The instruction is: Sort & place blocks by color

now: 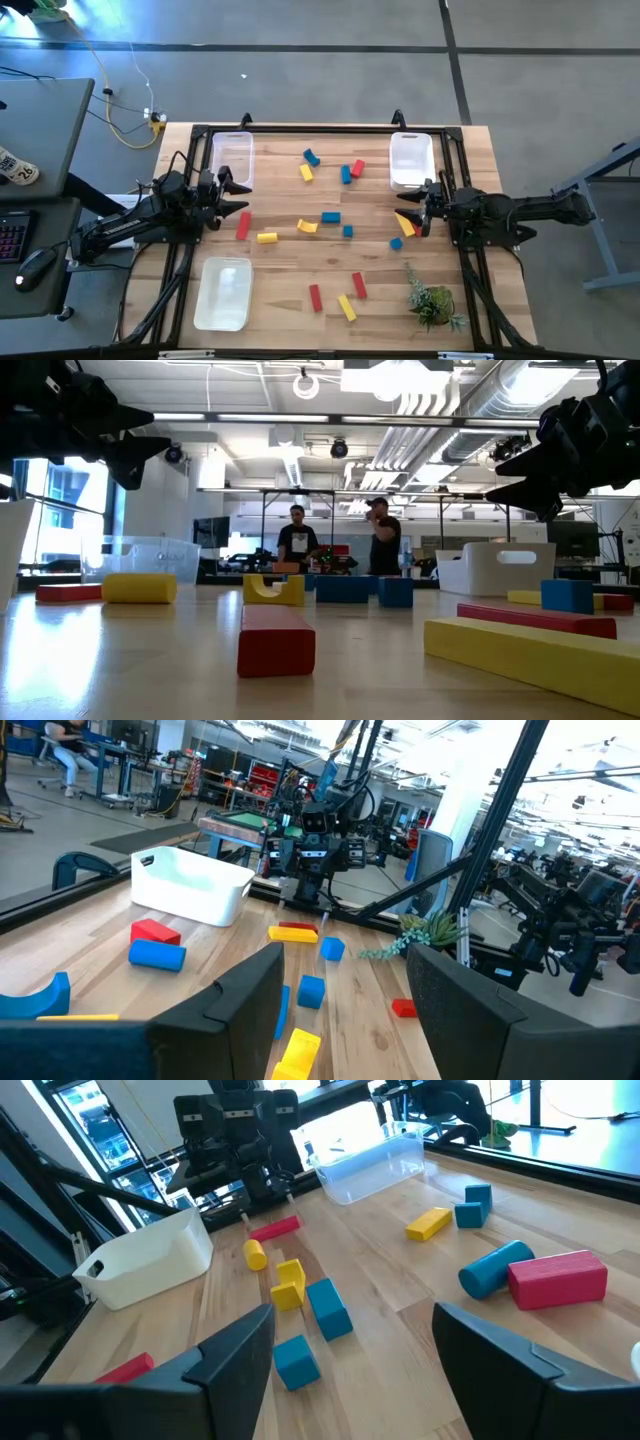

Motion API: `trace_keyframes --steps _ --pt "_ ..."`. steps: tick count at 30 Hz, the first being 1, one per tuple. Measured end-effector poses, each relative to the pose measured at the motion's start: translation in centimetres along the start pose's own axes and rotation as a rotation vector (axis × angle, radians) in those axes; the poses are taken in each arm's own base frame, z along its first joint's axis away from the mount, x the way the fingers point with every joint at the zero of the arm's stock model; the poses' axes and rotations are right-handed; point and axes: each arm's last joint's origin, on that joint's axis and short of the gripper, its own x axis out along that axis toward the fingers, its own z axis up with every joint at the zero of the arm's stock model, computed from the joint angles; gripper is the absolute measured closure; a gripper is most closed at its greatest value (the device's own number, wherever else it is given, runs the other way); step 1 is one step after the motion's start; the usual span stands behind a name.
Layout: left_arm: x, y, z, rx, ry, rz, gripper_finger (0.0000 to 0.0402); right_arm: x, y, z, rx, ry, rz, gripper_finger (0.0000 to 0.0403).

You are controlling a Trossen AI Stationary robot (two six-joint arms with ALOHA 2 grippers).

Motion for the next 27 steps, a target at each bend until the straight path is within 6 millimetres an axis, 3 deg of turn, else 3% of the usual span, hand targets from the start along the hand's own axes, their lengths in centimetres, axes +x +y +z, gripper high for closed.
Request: trace_keyframes --steps 14,27 --pt "0.0 0.0 0.01 0.001 0.0 0.0 0.02 0.0 0.0 0.01 0.009 0.0 0.0 0.0143" --pt "0.0 0.0 0.01 0.0 -0.001 0.0 0.02 0.0 -0.06 0.1 0.321 -0.021 -0.024 0.0143"
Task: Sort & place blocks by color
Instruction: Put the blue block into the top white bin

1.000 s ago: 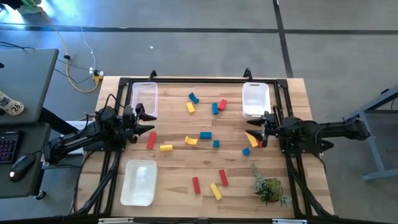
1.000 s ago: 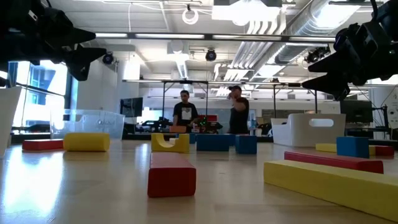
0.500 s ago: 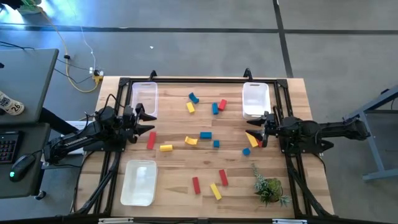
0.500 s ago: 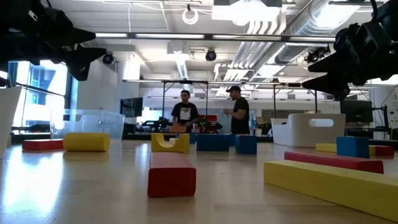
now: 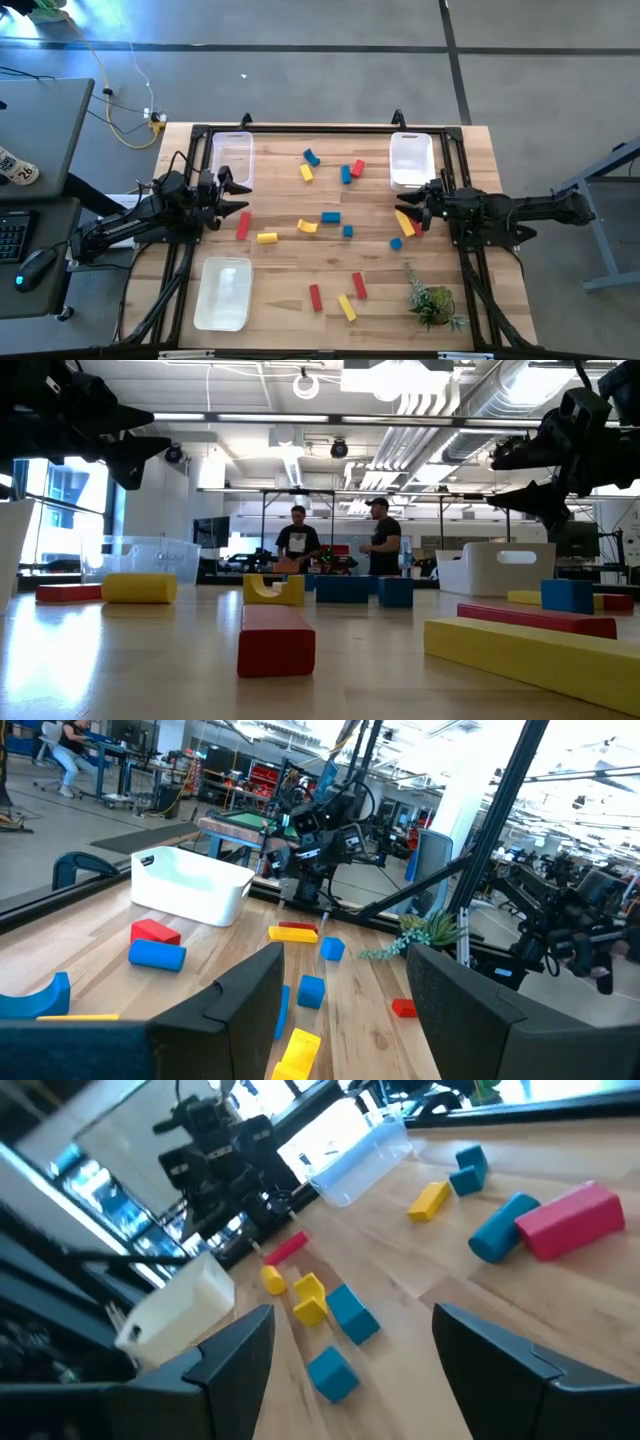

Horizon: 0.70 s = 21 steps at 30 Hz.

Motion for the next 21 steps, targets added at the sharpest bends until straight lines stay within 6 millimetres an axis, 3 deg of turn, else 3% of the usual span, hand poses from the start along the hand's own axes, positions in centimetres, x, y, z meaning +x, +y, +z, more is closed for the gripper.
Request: trace_keyframes --steps 7,14,21 --pt "0.0 0.0 0.0 0.0 0.001 0.0 0.02 -0.1 0.6 1.1 0.166 -0.14 0.029 0.0143" --pt "0.0 0.0 0.0 0.0 0.0 0.0 0.02 -0.7 1.7 3.2 0.239 -0.382 0.126 0.0143" --pt "0.0 0.0 0.0 -0.068 0.0 0.0 0.02 -1.3 2.5 4.3 0.279 -0.468 0.22 0.0143"
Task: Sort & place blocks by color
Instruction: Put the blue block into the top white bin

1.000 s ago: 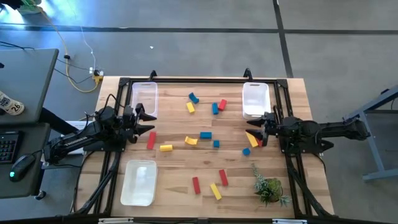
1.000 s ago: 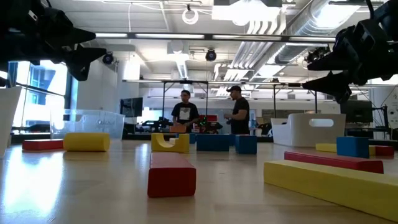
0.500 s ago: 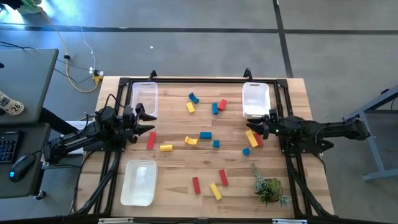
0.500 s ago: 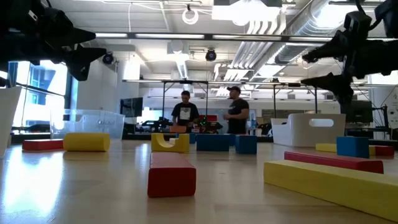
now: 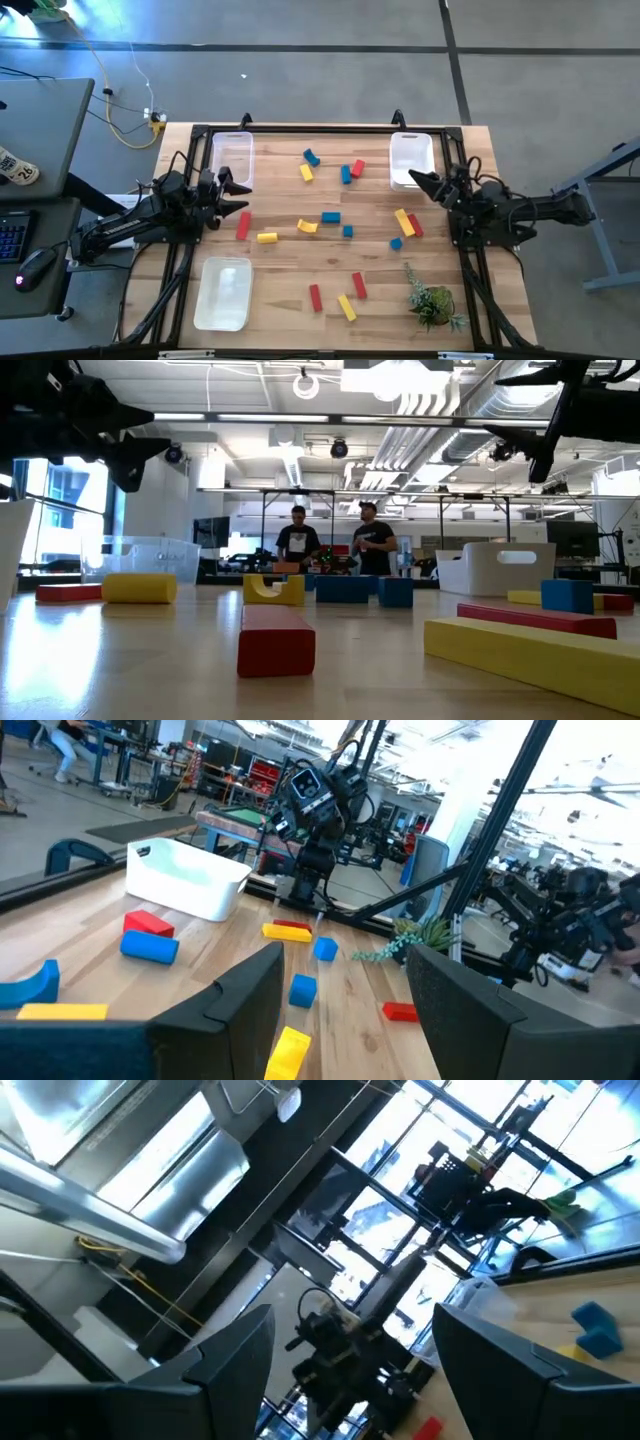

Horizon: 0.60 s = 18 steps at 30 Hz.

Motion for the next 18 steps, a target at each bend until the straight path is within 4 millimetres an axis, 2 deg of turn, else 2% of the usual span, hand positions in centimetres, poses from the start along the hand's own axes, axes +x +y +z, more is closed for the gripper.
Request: trace_keyframes --steps 7,13,18 --pt "0.0 0.0 0.0 -0.018 0.0 0.0 0.02 1.3 3.7 2.8 -0.095 0.075 -0.051 0.0143" --pt "0.0 0.0 0.0 -0.031 0.0 0.0 0.02 2.5 6.7 5.0 -0.158 0.291 -0.276 0.0143" --pt "0.0 0.0 0.0 -0.165 0.0 0.0 0.02 4.0 7.8 4.9 -0.134 0.523 -0.486 0.0143"
